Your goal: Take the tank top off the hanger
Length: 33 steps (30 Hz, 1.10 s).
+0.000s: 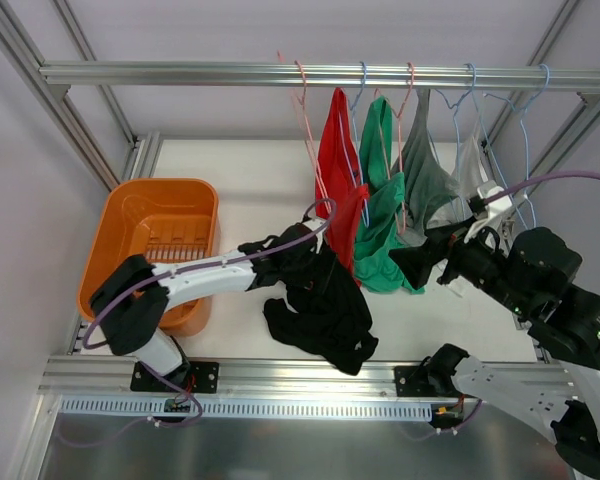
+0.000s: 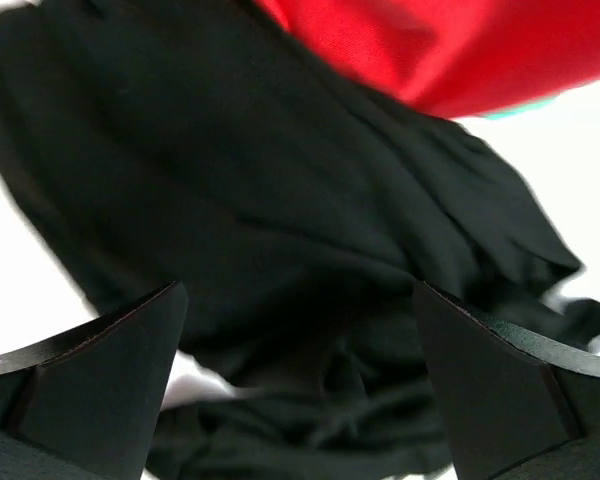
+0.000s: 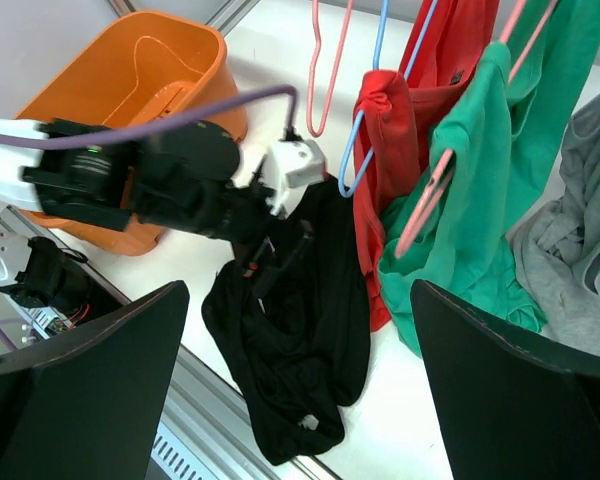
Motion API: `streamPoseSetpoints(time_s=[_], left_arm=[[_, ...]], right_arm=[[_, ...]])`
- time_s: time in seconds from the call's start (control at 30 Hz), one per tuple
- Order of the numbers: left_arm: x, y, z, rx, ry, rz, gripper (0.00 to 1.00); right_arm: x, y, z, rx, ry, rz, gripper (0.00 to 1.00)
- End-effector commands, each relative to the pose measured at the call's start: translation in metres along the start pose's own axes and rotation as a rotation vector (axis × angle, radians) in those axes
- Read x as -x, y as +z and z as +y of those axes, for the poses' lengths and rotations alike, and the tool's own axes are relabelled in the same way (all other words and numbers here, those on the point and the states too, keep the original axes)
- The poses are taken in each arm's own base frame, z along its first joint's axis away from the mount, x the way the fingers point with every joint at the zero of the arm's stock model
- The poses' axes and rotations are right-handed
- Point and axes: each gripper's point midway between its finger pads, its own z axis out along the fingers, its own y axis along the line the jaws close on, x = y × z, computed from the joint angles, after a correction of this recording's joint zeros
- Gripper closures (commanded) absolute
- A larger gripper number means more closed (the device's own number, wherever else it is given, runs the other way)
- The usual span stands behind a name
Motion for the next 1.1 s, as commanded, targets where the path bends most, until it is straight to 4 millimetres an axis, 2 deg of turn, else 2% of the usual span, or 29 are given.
streamPoseSetpoints(time_s=[0.0, 0.03, 0.1, 0.2, 0.23, 0.27, 0.3, 0.33, 0.4, 0.43, 0.57, 0.6, 0.67, 0.7, 0.77, 0.8, 0.83, 0.9, 0.93, 0.97, 1.0, 1.07], left_arm=[[-0.001, 0.027, -0.009, 0.016, 0.023, 0.005, 0.01], [-0.005, 0.031, -0.010, 0.029, 0.035, 0.012, 0.01], [-0.026, 0.043, -0.014, 0.041, 0.062, 0.064, 0.01], [-0.047, 0.049, -0.022, 0.042, 0.057, 0.105, 0.02], [-0.053, 0.049, -0.022, 0.052, 0.048, 0.113, 0.08], [-0.055, 0.048, -0.020, 0.065, 0.044, 0.108, 0.21], [-0.056, 0.044, -0.023, 0.067, 0.044, 0.100, 0.52], [-0.062, 0.041, -0.020, 0.078, 0.028, 0.100, 0.69], [-0.055, 0.026, -0.020, 0.094, 0.016, 0.051, 0.93], [-0.063, 0.020, -0.018, 0.103, 0.013, 0.053, 1.00], [-0.047, -0.021, -0.013, 0.151, 0.008, -0.058, 1.00], [-0.035, -0.041, -0.007, 0.175, -0.001, -0.113, 1.00], [-0.023, -0.062, -0.004, 0.184, -0.029, -0.170, 1.00], [-0.013, -0.083, 0.005, 0.210, -0.054, -0.221, 1.00], [0.005, -0.107, 0.010, 0.229, -0.080, -0.286, 1.00], [0.024, -0.131, 0.015, 0.245, -0.120, -0.365, 1.00], [0.024, -0.143, 0.025, 0.285, -0.117, -0.366, 1.00], [0.049, -0.179, 0.027, 0.286, -0.147, -0.451, 1.00], [0.054, -0.193, 0.037, 0.335, -0.137, -0.471, 1.00], [0.063, -0.207, 0.040, 0.345, -0.137, -0.499, 1.00], [0.082, -0.229, 0.037, 0.340, -0.137, -0.547, 1.00], [0.099, -0.254, 0.044, 0.382, -0.128, -0.595, 1.00]], right_arm=[[-0.010, -0.008, -0.002, 0.007, 0.013, -0.003, 0.01], [-0.012, -0.009, -0.001, 0.012, 0.014, -0.003, 0.01], [-0.017, -0.010, -0.001, 0.018, 0.011, 0.009, 0.00], [-0.019, -0.011, -0.003, 0.013, 0.004, 0.014, 0.00], [-0.019, -0.012, -0.003, 0.013, 0.005, 0.011, 0.01], [-0.019, -0.011, -0.002, 0.015, 0.004, 0.015, 0.01], [-0.020, -0.011, -0.002, 0.018, 0.002, 0.015, 0.00], [-0.019, -0.010, -0.002, 0.018, 0.001, 0.017, 0.00], [-0.019, -0.010, -0.001, 0.021, 0.001, 0.018, 0.01], [-0.019, -0.009, -0.001, 0.022, -0.002, 0.019, 0.01], [-0.018, -0.011, -0.003, 0.015, -0.008, 0.010, 0.01], [-0.018, -0.012, -0.003, 0.012, -0.009, 0.009, 0.01], [-0.018, -0.011, -0.005, 0.005, -0.012, 0.007, 0.01], [-0.018, -0.012, -0.005, 0.004, -0.012, 0.004, 0.01], [-0.017, -0.012, -0.005, 0.003, -0.012, 0.003, 0.01], [-0.017, -0.012, -0.006, 0.000, -0.013, 0.003, 0.01], [-0.016, -0.012, -0.006, -0.003, -0.013, -0.001, 0.01], [-0.015, -0.014, -0.007, -0.005, -0.016, -0.006, 0.00], [-0.013, -0.015, -0.008, -0.009, -0.017, -0.013, 0.01], [-0.011, -0.015, -0.008, -0.014, -0.018, -0.019, 0.01], [-0.011, -0.015, -0.009, -0.018, -0.021, -0.020, 0.00], [-0.009, -0.014, -0.010, -0.025, -0.025, -0.022, 0.01]])
